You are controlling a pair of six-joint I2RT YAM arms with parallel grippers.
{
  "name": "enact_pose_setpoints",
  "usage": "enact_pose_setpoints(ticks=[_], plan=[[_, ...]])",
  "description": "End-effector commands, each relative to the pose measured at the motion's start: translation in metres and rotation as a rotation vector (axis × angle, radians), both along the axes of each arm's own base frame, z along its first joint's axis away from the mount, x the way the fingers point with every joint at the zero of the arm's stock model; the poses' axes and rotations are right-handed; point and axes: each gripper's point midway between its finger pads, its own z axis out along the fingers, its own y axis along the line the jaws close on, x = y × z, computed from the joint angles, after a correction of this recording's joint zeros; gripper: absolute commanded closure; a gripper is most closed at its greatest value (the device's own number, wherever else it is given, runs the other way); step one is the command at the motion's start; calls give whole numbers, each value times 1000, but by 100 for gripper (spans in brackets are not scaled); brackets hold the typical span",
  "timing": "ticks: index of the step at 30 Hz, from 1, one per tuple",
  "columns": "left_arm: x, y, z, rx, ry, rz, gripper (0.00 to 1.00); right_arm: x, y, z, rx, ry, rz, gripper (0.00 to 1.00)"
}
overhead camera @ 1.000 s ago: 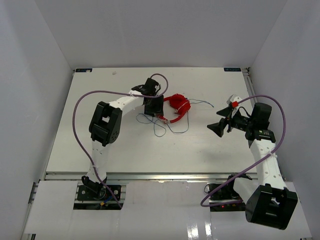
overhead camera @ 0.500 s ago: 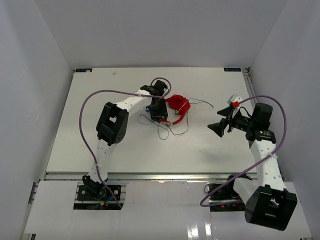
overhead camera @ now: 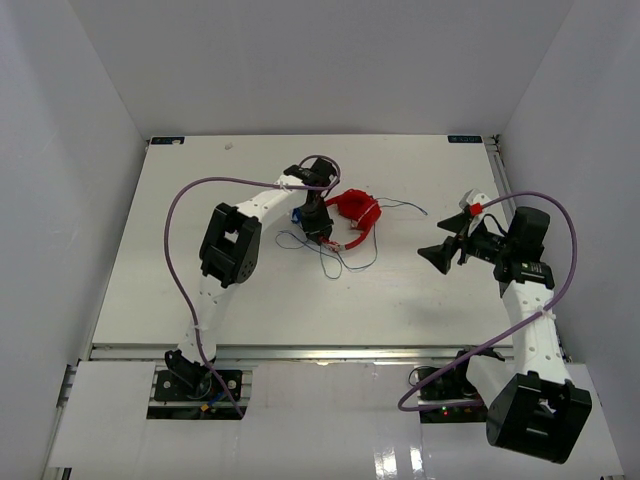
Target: Wrap the headphones
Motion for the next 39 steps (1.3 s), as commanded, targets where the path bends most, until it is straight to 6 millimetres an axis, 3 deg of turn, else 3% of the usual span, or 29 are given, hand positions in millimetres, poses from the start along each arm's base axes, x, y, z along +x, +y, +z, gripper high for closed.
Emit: enact_pose_setpoints(ticks=[1, 3, 9, 16, 20, 24, 32, 39], plan=[[-1, 44, -69, 230, 30, 7, 74, -4, 0, 4, 16, -17, 14, 4], [11, 49, -60, 255, -21, 0, 82, -3, -2, 3, 18, -14, 9, 4], [40, 36, -28, 211, -156, -100, 99, -2, -7, 1, 28, -5, -4, 3], [58, 15, 28, 98, -295, -203, 100, -2, -11, -4, 33, 0, -10, 3], [57, 4, 44, 24, -321, -253, 100, -1, -12, -6, 30, 4, -13, 4], [50, -7, 45, -71, -278, -298, 100, -1, -13, -10, 29, 10, -13, 4], [53, -8, 23, -189, -178, -306, 100, -1, -13, -14, 29, 18, -8, 4], [50, -9, 18, -198, -170, -339, 100, -3, -11, -17, 21, 11, 15, 4]])
